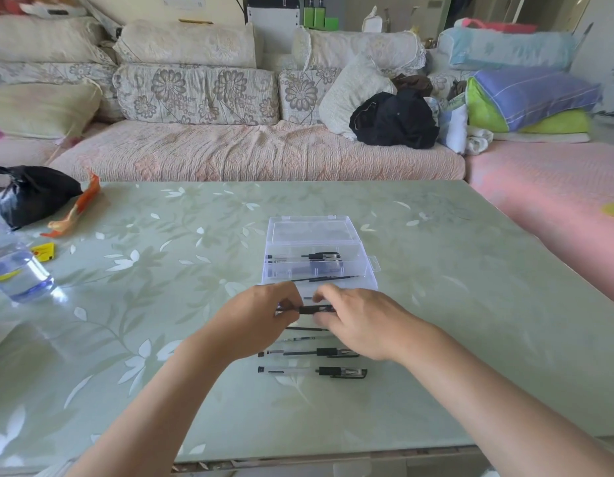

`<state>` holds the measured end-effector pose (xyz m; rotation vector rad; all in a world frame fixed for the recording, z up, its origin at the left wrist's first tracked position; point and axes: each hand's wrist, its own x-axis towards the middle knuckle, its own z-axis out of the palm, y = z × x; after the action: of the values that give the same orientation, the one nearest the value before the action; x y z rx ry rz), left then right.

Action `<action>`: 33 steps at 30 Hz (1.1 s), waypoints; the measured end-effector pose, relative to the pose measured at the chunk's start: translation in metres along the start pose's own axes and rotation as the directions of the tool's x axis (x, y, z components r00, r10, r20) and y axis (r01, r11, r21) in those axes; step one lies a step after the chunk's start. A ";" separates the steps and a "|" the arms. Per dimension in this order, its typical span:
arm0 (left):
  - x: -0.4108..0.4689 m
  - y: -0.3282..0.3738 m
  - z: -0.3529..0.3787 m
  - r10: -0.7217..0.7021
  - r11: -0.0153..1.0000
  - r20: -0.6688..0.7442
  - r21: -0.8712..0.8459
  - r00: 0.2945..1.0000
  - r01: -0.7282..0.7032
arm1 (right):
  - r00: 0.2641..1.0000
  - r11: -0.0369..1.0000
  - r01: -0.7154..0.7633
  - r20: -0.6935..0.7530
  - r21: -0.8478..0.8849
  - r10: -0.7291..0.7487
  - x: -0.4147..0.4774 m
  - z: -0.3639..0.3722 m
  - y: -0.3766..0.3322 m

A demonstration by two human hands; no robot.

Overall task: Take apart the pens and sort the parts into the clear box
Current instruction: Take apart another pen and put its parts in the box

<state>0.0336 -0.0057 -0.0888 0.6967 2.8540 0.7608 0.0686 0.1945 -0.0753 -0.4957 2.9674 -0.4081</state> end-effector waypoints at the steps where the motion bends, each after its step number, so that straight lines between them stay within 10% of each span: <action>1: 0.000 -0.002 -0.002 -0.009 1.000 0.004 0.014 1.000 0.009 | 1.000 1.000 -0.021 0.010 -0.005 0.021 -0.001 -0.001 0.004; 33: 0.001 0.001 0.008 0.008 0.993 -0.011 -0.119 1.000 -0.009 | 0.998 0.989 0.038 -0.043 -0.140 -0.044 0.003 0.007 0.020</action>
<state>0.0344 -0.0012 -0.0951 0.6907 2.7888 0.9297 0.0612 0.2099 -0.0877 -0.5695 3.0493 -0.2193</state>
